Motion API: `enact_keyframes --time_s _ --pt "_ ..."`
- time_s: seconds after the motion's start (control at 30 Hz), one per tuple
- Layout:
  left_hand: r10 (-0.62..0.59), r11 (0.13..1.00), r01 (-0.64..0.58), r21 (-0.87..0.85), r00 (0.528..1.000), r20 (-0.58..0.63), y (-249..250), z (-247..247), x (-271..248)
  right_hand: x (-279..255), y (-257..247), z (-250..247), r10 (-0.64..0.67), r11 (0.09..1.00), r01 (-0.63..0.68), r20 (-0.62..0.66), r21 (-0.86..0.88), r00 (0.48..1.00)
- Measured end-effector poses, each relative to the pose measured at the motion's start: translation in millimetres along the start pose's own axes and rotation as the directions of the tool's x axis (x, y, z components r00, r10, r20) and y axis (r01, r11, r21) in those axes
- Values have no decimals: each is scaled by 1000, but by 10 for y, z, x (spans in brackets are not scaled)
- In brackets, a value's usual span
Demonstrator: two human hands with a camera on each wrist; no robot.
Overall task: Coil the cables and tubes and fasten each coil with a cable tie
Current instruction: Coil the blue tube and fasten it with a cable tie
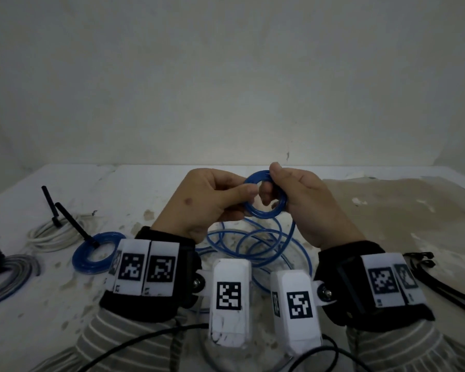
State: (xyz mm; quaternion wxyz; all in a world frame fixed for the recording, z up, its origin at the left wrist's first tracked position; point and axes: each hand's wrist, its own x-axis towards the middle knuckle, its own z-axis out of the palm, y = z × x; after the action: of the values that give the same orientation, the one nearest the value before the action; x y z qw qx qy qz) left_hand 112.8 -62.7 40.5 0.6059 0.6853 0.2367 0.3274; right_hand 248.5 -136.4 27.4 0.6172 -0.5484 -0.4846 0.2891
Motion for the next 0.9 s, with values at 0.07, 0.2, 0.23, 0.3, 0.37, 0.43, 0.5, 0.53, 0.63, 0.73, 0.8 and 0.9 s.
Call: enact_keyframes --time_s 0.07,0.2,0.23,0.3,0.37,0.43,0.5,0.53,0.63,0.73,0.8,0.9 --pt "-6 994 -1 -105 998 -68 -10 47 15 6 4 0 41 996 -36 -57 87 998" --pt "-26 972 -23 -233 979 -202 -20 34 56 1 17 -13 1 1000 0 -74 11 997" --pt "-32 968 -23 -250 976 -214 -22 40 57 1 24 -1 -20 1000 19 -66 -10 998" --pt "-47 958 -21 -285 972 -231 -32 59 53 2 29 25 -29 1000 29 -53 0 998" --pt "-53 951 -24 -309 970 -238 -34 80 50 2 19 18 -12 996 15 -31 89 999" --pt "-52 948 -28 -318 969 -241 -39 89 61 -6 1 -10 -4 988 7 -16 153 1000" --pt "-52 945 -30 -326 970 -238 -41 99 69 -13 -16 -23 -13 988 15 -14 153 1000" --pt "-51 944 -29 -328 971 -233 -46 104 68 -15 -26 -27 -13 988 14 -9 155 1000" --pt "-63 948 14 -318 987 -145 -58 103 51 -21 -63 -75 10 993 -11 6 116 1000" --pt "-114 968 120 -220 993 40 -54 97 15 -29 -78 -139 -4 999 5 -27 34 1000" --pt "-131 984 140 -107 987 91 -51 94 0 -18 -57 -143 -31 999 31 -43 -9 999" --pt "-97 992 94 80 995 30 -45 37 13 -13 -50 -132 -44 998 42 -31 -46 999"
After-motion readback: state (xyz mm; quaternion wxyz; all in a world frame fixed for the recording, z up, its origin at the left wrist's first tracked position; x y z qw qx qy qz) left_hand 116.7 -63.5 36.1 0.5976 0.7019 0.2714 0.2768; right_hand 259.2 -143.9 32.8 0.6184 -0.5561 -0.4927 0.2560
